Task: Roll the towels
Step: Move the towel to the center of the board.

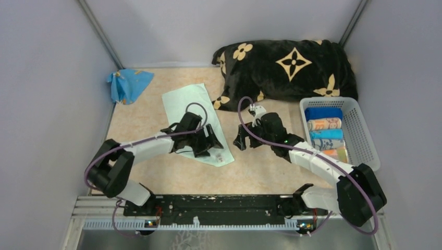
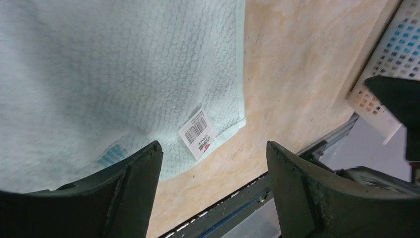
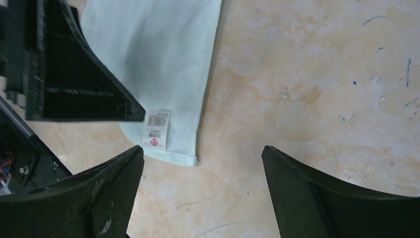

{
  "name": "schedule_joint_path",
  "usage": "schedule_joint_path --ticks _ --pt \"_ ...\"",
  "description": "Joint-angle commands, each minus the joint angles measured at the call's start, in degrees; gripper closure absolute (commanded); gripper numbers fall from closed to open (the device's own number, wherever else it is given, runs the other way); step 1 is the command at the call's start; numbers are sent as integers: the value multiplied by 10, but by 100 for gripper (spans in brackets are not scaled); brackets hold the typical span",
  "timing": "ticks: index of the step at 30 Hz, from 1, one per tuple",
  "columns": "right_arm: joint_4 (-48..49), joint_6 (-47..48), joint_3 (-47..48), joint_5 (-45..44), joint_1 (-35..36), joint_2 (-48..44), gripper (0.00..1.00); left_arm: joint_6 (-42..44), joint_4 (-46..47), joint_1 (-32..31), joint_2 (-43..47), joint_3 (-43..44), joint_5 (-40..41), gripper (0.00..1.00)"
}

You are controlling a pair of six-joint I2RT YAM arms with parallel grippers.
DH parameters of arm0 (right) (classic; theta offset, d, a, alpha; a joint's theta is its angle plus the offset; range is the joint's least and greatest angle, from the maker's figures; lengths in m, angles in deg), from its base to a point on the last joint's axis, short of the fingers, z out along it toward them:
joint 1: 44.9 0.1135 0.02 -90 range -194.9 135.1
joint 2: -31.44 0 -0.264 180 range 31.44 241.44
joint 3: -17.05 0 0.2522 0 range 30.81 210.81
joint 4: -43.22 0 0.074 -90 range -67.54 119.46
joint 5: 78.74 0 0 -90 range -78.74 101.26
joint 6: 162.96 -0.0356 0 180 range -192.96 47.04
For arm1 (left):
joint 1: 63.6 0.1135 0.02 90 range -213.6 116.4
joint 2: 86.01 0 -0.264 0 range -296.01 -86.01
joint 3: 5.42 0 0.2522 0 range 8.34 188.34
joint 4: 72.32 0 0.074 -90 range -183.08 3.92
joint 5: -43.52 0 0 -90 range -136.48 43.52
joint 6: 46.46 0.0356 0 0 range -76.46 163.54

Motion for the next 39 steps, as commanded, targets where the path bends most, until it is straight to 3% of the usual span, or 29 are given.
schedule_joint_path --ticks 1,4,8,15,19,23,26,28,31,35,39 --pt "3 -19 9 -36 36 11 12 38 -80 9 95 14 115 17" --pt "-5 -46 17 -56 59 41 18 99 -143 25 129 34 225 15" --pt "-28 -90 46 -88 95 99 24 173 -179 88 119 58 240 15" --pt "-98 -124 119 -196 185 194 36 212 -170 174 6 102 191 16" --pt "-149 -136 147 -260 216 247 45 204 -168 175 -43 99 141 18" --pt "-189 -139 153 -304 216 271 53 170 -142 169 -34 32 69 20" --pt "-219 -125 143 -334 197 272 64 136 -110 147 5 -36 21 20" --pt "-230 -110 125 -333 163 262 66 101 -103 118 33 -76 -2 20" --pt "-235 -77 95 -327 99 223 65 20 -70 21 85 -119 -22 20" --pt "-231 -33 93 -332 20 186 64 -58 -38 -99 104 -99 -18 19" --pt "-235 -15 124 -325 -29 182 64 -52 -66 -149 97 -33 0 18"
